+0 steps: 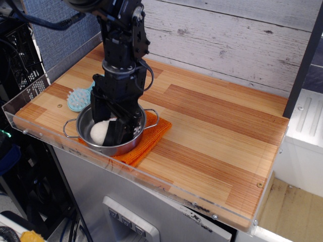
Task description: Pick up the egg and place it on the far right corner of the table
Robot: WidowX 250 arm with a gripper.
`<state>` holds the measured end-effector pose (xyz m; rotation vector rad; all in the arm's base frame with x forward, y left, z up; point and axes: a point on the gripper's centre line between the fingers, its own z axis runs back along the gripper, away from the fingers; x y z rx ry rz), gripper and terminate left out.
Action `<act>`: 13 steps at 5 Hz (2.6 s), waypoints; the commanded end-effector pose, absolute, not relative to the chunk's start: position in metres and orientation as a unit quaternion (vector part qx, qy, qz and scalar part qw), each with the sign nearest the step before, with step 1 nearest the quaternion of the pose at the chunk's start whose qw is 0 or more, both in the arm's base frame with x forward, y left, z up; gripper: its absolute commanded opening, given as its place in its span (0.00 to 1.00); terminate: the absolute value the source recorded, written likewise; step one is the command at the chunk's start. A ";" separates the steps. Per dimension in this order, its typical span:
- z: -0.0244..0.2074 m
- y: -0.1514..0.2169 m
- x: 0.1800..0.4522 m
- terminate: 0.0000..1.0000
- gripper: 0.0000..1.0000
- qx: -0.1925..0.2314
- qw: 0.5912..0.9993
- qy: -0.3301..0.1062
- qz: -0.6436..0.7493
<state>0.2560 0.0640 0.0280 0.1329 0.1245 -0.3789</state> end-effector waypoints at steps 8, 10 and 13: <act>0.127 -0.044 0.339 0.00 0.00 0.080 0.995 -0.066 0.014; 0.101 -0.067 0.380 0.00 0.00 0.036 0.996 -0.080 0.015; 0.047 -0.058 0.379 0.00 0.00 0.006 0.998 -0.052 -0.043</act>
